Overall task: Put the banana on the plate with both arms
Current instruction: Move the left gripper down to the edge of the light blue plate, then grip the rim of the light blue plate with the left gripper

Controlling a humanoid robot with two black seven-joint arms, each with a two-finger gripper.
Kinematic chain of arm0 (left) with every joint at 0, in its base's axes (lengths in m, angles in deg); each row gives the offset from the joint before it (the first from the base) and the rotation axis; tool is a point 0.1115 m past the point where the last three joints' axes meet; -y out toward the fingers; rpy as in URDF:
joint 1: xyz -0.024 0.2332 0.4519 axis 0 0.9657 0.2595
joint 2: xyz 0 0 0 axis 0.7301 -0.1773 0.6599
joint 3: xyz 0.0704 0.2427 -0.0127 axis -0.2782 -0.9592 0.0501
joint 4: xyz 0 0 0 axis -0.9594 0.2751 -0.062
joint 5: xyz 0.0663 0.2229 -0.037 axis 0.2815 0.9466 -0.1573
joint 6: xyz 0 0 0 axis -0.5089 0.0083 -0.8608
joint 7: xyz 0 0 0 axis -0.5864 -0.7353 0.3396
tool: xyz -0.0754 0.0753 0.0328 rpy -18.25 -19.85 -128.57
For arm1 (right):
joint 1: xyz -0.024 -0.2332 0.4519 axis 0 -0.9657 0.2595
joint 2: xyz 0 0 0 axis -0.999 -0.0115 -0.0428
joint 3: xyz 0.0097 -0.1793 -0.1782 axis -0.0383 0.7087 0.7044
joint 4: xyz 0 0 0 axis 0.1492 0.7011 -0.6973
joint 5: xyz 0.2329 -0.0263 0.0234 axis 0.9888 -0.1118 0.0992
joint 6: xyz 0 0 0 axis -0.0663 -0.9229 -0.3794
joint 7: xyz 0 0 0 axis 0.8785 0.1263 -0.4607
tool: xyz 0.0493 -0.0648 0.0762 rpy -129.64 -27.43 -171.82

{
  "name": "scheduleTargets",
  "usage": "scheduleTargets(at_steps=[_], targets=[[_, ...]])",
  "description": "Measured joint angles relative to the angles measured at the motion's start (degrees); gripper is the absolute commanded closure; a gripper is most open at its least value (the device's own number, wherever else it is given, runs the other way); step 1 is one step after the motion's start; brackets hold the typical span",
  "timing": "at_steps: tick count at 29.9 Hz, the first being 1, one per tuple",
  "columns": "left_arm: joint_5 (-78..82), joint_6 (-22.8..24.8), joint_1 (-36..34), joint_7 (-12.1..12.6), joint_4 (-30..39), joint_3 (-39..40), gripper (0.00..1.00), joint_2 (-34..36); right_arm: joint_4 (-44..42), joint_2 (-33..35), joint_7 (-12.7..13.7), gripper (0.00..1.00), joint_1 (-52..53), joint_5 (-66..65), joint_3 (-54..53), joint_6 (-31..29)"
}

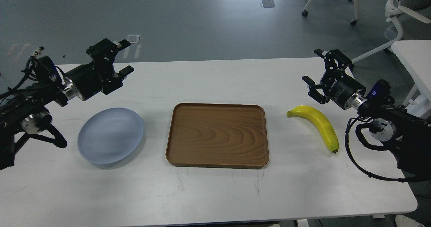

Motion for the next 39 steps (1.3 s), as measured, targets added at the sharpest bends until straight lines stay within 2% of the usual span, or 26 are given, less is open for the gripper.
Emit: scheduleTargets(at_steps=[6, 13, 22, 33, 35, 36, 39], targets=[[26.2, -1.1, 0.3, 0.0, 8.2, -0.4, 0.01, 8.9, 0.0, 0.0, 0.0, 0.01, -0.1, -0.1, 0.2, 0.0], [49.9, -11.3, 2.3, 0.0, 8.8, -8.9, 0.01, 13.1, 0.1, 0.1, 0.0, 0.01, -0.1, -0.1, 0.2, 0.0], [51.4, -14.4, 4.3, 0.0, -1.6, -14.7, 0.01, 10.5, 0.2, 0.1, 0.0, 0.01, -0.2, 0.0, 0.2, 0.0], [46.3, -14.9, 7.9, 0.0, -7.1, -14.8, 0.06, 6.2, 0.2, 0.1, 0.0, 0.01, -0.2, 0.0, 0.2, 0.0], [45.6, -14.9, 7.9, 0.0, -7.5, -14.8, 0.11, 6.0, 0.2, 0.1, 0.0, 0.01, -0.2, 0.0, 0.2, 0.0], [45.3, -14.9, 7.9, 0.0, -7.6, -14.8, 0.19, 6.0, 0.2, 0.2, 0.0, 0.01, -0.2, 0.0, 0.2, 0.0], [44.8, -14.9, 7.9, 0.0, -7.7, -14.8, 0.23, 5.9, 0.2, 0.2, 0.0, 0.01, -0.3, -0.1, 0.2, 0.0]])
